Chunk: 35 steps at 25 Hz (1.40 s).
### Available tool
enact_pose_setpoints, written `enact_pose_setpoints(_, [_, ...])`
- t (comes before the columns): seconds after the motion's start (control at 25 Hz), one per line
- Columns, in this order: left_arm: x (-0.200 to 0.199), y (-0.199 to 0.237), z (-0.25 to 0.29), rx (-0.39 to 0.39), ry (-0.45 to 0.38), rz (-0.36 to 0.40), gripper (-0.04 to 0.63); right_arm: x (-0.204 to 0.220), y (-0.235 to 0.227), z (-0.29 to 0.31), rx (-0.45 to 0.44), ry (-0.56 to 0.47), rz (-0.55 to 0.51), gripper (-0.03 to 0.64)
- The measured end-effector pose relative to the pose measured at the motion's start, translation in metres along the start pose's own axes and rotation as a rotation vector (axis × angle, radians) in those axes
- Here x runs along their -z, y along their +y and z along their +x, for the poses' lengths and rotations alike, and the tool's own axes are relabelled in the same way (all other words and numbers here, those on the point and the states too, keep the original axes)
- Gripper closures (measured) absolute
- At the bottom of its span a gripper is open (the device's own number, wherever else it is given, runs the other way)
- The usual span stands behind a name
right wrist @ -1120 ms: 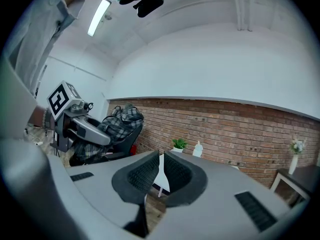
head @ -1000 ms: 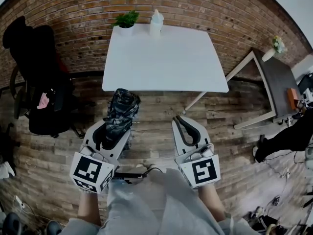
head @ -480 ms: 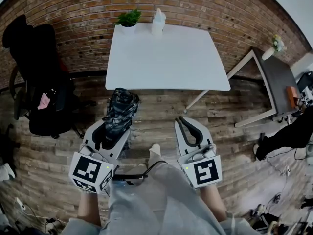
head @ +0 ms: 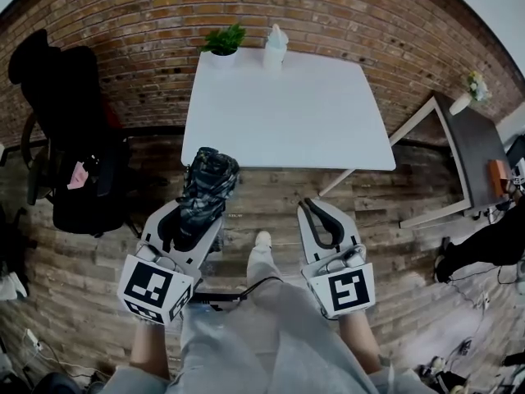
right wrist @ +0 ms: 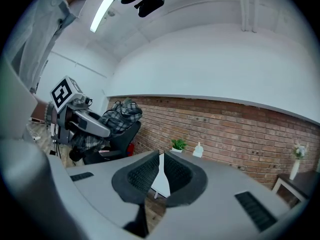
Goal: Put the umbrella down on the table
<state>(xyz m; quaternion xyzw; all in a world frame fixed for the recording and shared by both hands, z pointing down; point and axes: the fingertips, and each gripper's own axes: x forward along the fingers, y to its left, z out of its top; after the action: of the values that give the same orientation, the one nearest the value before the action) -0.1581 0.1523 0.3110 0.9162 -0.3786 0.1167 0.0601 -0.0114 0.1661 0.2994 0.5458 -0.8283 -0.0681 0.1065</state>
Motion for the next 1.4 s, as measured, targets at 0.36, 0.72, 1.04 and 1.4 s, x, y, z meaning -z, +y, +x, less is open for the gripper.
enact_pose_setpoints(0.36, [-0.019, 0.033, 0.083, -0.03, 0.016, -0.015, 0.369, 0.013, -0.064, 0.075, -0.044, -0.004, 0.018, 0.56])
enact_pose_setpoints(0.72, [-0.041, 0.064, 0.178, -0.061, 0.033, -0.044, 0.368, 0.027, -0.14, 0.149, -0.099, 0.007, 0.025, 0.56])
enact_pose_setpoints(1.04, [-0.057, 0.075, 0.24, -0.082, 0.05, -0.063, 0.37, 0.039, -0.194, 0.189, -0.131, 0.016, 0.037, 0.56])
enact_pose_setpoints(1.4, [-0.058, 0.08, 0.272, -0.082, 0.07, -0.07, 0.369, 0.053, -0.213, 0.205, -0.146, 0.033, 0.049, 0.56])
